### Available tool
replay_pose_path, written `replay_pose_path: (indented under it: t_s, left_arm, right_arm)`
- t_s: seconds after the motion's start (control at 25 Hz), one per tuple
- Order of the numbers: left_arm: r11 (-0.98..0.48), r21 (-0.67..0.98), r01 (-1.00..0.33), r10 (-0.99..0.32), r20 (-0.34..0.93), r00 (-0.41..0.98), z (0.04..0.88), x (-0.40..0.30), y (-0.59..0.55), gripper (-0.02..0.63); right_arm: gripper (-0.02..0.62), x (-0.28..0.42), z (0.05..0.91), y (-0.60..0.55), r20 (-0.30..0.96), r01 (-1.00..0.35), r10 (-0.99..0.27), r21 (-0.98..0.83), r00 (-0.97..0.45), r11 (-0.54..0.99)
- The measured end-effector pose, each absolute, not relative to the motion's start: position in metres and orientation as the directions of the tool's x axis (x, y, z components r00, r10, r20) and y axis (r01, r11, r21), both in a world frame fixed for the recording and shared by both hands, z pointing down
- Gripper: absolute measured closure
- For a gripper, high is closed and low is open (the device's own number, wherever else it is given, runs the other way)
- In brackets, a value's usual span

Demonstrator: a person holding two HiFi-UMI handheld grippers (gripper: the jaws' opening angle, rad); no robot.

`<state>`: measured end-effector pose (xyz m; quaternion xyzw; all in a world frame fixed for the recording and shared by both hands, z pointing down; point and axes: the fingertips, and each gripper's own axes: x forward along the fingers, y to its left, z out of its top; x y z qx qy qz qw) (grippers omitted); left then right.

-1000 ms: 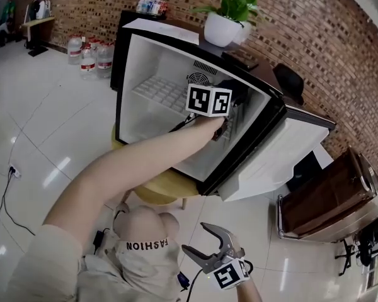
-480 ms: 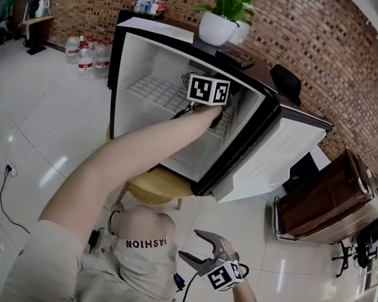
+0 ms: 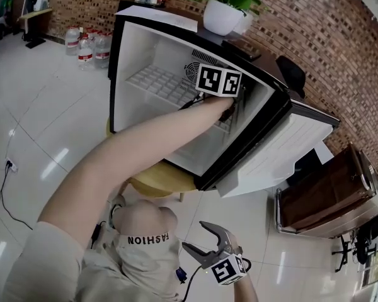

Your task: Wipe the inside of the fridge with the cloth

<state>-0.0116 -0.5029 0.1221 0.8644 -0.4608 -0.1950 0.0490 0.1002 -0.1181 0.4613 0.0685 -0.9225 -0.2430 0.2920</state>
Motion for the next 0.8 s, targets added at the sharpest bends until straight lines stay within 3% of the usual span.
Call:
replay_pose_path:
  t_s: [0.28, 0.56, 0.68, 0.8]
  left_arm:
    - [-0.708, 0.182, -0.682, -0.705, -0.223, 0.673, 0.13, 0.003, -0.464, 0.477]
    - [-0.939, 0.211, -0.271, -0.33, -0.331, 0.884, 0.136, 0.019, -0.375, 0.476]
    - [-0.928, 0.237, -0.288, -0.363, -0.402, 0.84, 0.128, 0.008, -0.378, 0.491]
    - [-0.863, 0.285, -0.417, -0.502, -0.381, 0.777, 0.126, 0.001, -0.411, 0.486]
  right_arm:
    - [0.25, 0.105, 0.473, -0.119, 0.543, 0.001, -0.273, 0.45, -0.794, 0.893]
    - [0.25, 0.093, 0.487, -0.125, 0.557, 0.003, -0.262, 0.43, -0.788, 0.903]
    - [0.25, 0.089, 0.491, -0.124, 0.561, 0.006, -0.265, 0.433, -0.784, 0.901]
    - [0.25, 0.085, 0.495, -0.122, 0.56, 0.007, -0.262, 0.431, -0.786, 0.902]
